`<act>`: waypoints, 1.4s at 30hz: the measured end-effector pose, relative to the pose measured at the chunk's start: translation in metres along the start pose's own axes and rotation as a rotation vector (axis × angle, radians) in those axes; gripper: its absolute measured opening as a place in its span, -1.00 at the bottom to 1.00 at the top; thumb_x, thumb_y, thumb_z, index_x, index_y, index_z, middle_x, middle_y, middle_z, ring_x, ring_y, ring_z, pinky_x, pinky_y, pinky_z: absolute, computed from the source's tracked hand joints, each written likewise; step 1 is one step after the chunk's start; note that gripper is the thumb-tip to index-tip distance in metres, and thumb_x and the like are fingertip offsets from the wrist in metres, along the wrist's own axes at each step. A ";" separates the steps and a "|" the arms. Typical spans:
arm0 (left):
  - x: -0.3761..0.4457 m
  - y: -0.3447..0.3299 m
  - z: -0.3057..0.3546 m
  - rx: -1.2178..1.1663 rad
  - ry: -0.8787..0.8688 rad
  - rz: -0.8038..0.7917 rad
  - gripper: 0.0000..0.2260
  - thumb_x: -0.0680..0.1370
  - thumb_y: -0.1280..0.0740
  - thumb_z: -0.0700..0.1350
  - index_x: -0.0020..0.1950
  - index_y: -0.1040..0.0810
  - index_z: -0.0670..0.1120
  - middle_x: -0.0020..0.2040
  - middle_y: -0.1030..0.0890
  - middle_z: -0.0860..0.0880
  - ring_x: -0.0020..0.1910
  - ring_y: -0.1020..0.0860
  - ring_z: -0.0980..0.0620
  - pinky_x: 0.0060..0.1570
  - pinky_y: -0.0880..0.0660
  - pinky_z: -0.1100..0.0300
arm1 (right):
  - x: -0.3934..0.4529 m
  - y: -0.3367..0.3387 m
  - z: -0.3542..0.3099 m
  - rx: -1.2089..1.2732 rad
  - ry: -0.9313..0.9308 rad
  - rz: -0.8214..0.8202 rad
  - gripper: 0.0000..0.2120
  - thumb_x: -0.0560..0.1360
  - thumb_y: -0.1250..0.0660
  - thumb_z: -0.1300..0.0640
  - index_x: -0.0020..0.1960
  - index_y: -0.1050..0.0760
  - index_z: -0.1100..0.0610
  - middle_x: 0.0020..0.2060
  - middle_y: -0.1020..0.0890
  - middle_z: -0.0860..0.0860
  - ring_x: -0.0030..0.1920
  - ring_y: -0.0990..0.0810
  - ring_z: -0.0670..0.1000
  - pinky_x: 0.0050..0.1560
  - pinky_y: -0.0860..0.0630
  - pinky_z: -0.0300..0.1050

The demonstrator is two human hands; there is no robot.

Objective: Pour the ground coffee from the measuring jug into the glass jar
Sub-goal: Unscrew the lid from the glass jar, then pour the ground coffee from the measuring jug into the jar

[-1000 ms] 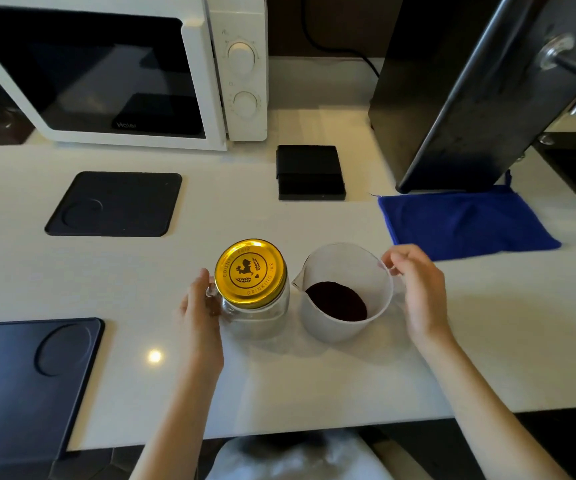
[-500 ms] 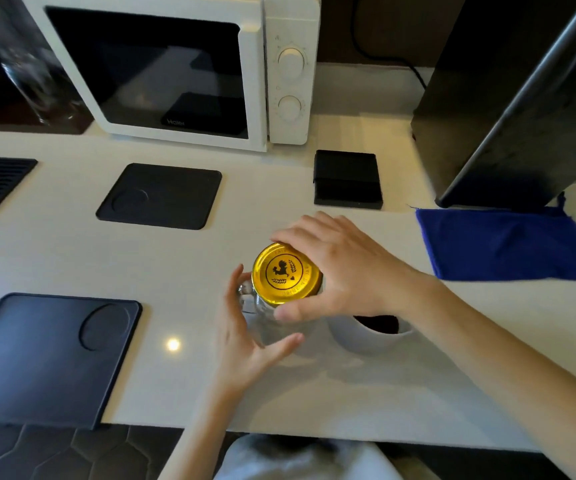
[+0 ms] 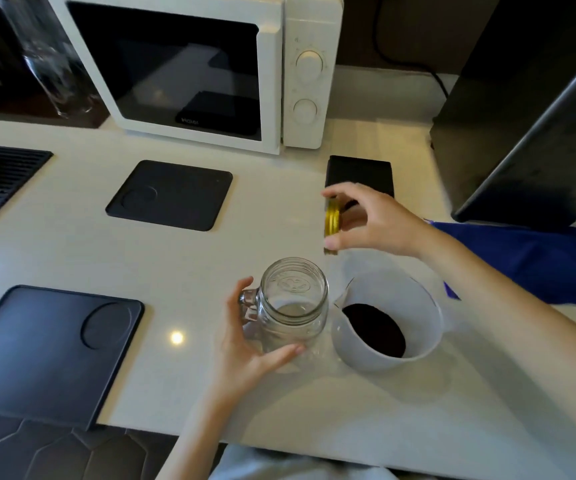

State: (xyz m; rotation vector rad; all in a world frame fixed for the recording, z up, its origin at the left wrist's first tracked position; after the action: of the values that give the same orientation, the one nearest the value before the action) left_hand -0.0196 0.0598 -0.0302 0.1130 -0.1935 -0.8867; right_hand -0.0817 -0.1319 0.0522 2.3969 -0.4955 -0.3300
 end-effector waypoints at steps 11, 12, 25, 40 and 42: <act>0.000 -0.003 0.000 -0.008 0.009 -0.021 -0.18 0.12 -0.55 0.20 0.28 -0.22 0.28 0.12 -0.50 0.36 0.11 -0.53 0.25 0.03 -0.41 0.43 | 0.007 -0.030 0.071 -0.138 0.022 0.155 -0.19 0.18 -0.56 0.13 0.34 -0.25 0.08 0.07 -0.33 0.00 0.16 -0.33 0.01 0.06 -0.26 -0.24; 0.000 -0.003 0.000 -0.014 0.008 -0.020 -0.18 0.12 -0.55 0.20 0.27 -0.22 0.30 0.11 -0.50 0.37 0.11 -0.53 0.26 0.03 -0.41 0.42 | 0.007 -0.032 0.073 -0.191 0.032 0.146 -0.17 0.16 -0.55 0.03 0.34 -0.27 0.13 0.10 -0.36 0.02 0.19 -0.31 0.04 0.11 -0.23 -0.22; 0.000 -0.004 -0.002 -0.037 0.011 -0.022 -0.18 0.05 -0.55 0.26 0.21 -0.23 0.41 0.09 -0.46 0.43 0.08 -0.53 0.27 0.02 -0.44 0.38 | -0.011 -0.019 0.076 -0.059 -0.094 0.081 -0.29 0.31 -0.52 0.08 0.36 -0.28 0.09 0.25 -0.38 0.04 0.31 -0.21 0.00 0.21 -0.15 -0.19; 0.001 -0.006 0.009 -0.007 -0.056 -0.048 -0.19 0.07 -0.55 0.19 0.19 -0.20 0.43 0.14 -0.45 0.25 0.09 -0.50 0.32 0.03 -0.43 0.41 | -0.184 -0.033 0.103 0.825 -0.448 1.093 -0.74 0.45 -0.22 0.00 -0.40 -0.50 -0.04 -0.42 -0.55 -0.15 -0.27 -0.50 -0.09 -0.18 -0.38 -0.12; 0.001 -0.006 0.008 -0.005 -0.048 -0.052 -0.21 0.07 -0.52 0.29 0.20 -0.19 0.43 0.12 -0.45 0.37 0.09 -0.49 0.32 0.03 -0.42 0.42 | -0.184 -0.048 0.106 0.920 -0.511 1.125 -0.70 0.54 -0.22 0.04 -0.36 -0.52 -0.03 -0.42 -0.58 -0.15 -0.32 -0.52 -0.14 -0.21 -0.41 -0.16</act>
State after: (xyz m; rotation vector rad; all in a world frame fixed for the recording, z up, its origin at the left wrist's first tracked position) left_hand -0.0254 0.0546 -0.0237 0.0929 -0.2337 -0.9424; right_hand -0.2714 -0.0774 -0.0390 2.2867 -2.4955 -0.1910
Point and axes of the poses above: each hand's wrist, its own x-axis towards the middle knuckle, its own y-axis out of the back of the hand, z = x × y, the point moved 10 cm from there along x, towards the middle knuckle
